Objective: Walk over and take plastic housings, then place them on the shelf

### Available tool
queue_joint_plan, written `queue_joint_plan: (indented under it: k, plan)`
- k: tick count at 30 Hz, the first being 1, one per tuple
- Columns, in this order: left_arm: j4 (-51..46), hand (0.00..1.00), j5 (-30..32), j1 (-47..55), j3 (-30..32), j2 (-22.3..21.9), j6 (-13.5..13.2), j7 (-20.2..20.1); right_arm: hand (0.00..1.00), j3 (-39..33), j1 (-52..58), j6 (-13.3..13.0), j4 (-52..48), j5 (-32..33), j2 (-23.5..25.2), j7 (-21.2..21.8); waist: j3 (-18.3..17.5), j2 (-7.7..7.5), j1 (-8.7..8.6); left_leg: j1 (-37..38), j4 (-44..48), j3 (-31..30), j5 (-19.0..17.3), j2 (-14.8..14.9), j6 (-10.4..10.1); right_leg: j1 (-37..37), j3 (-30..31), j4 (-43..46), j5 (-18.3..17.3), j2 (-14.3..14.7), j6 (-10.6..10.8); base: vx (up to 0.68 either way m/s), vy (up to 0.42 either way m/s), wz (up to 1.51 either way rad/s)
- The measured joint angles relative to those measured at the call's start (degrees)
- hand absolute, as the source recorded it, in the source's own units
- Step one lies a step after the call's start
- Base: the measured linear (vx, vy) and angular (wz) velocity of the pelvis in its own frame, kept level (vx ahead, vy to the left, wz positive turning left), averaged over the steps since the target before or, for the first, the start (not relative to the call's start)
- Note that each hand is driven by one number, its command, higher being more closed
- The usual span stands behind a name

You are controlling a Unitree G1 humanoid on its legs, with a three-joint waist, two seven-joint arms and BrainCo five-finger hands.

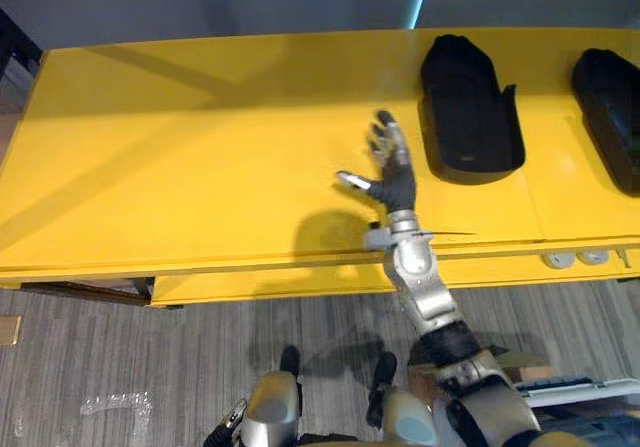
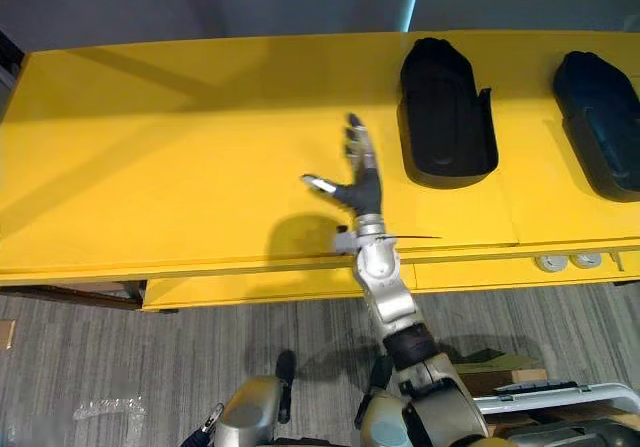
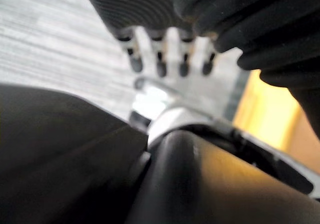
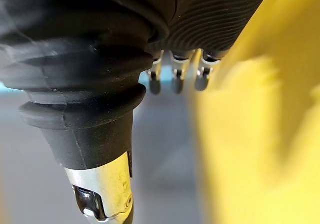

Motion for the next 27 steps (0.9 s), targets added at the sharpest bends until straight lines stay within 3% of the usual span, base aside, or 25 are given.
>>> queue_joint_plan:
  k: [2,5,8,11,14,18,21,24,26,27]
  plan:
    - [2.2,0.0,0.7,0.0,0.1,1.2,-0.1,0.4,0.0,-4.2,6.4,0.0,-7.4,3.2,-0.9,2.8,-3.4,-2.14,-1.34,1.5,-0.1,2.9,-1.1,0.7,-0.3,0.8,1.9,-1.1,0.0,0.7,0.0,0.11,0.013,-0.46]
    - [4.7,0.0,0.9,0.3,0.0,1.8,0.3,1.3,0.0,-13.3,14.2,-0.1,-12.7,3.0,-2.6,3.2,-6.3,-3.05,-3.42,3.1,0.1,6.5,-2.7,1.3,-0.4,0.7,5.5,-1.6,0.2,1.6,0.1,0.04,0.031,-0.62]
    - [6.1,0.0,3.1,0.1,-0.1,1.7,1.4,2.6,0.0,-21.5,21.1,-1.1,-15.8,3.0,-5.2,3.0,-7.8,-2.19,-5.7,4.3,0.2,10.2,-4.0,1.8,-0.4,0.1,9.3,-2.3,1.0,2.3,0.0,0.02,0.033,-0.72]
    - [6.3,0.0,5.1,-1.4,-1.6,1.5,1.6,3.3,0.0,-27.0,26.5,-1.4,-16.4,2.8,-5.5,0.8,-8.5,-0.79,-9.29,6.3,0.2,14.3,-4.8,2.4,-0.6,-0.5,13.4,-2.5,1.6,3.3,-0.1,0.01,0.022,-0.68]
    - [6.2,0.0,4.9,-3.2,-2.4,1.4,1.5,3.4,0.0,-29.2,32.4,-0.7,-16.0,2.4,-4.5,-2.4,-9.4,0.54,-10.12,7.4,0.2,17.6,-5.6,3.0,-1.0,-1.0,16.5,-3.2,2.4,4.4,-0.3,0.0,-0.005,-0.62]
    - [5.8,0.0,4.7,-3.5,-3.0,1.1,2.4,3.7,0.0,-32.4,38.6,1.8,-8.1,-1.7,-0.9,-12.9,-9.8,1.44,-13.1,9.2,0.0,21.0,-5.9,3.5,-1.5,-1.6,19.1,-3.6,2.8,5.5,-0.3,-0.04,-0.025,-0.4]
    - [5.7,0.0,4.9,-3.3,-4.5,0.3,2.8,4.6,0.0,-33.8,43.0,1.3,-4.6,-1.6,1.3,-17.3,-9.9,3.33,-13.89,9.2,0.4,24.3,-6.7,3.8,-1.7,-3.2,22.4,-3.5,3.3,6.3,-0.3,-0.06,-0.021,-0.53]
    - [5.7,0.0,6.7,-3.3,-6.3,0.3,3.4,4.6,0.0,-33.8,45.8,-0.7,-4.6,-1.6,2.0,-17.0,-9.5,4.3,-15.68,9.6,0.4,25.4,-6.8,4.1,-1.8,-3.2,23.2,-4.1,3.4,6.7,-0.7,-0.04,-0.032,-0.25]
    - [4.7,0.0,7.7,-3.5,-6.7,0.4,2.7,4.7,0.0,-33.3,45.8,-1.4,-4.4,-1.5,2.0,-15.6,-9.1,4.71,-15.63,9.2,3.2,24.5,-7.5,4.4,-0.9,-3.2,24.1,-4.1,3.3,7.2,-0.8,-0.06,-0.042,-0.19]
    - [3.9,0.0,7.3,-3.5,-6.6,0.8,2.0,4.7,0.0,-32.2,44.9,-1.9,-3.4,-1.5,1.6,-14.8,-8.8,4.36,-15.24,7.4,7.6,20.8,-7.9,4.6,-0.2,-3.2,24.6,-4.1,3.2,7.3,-0.9,-0.1,-0.074,-0.26]
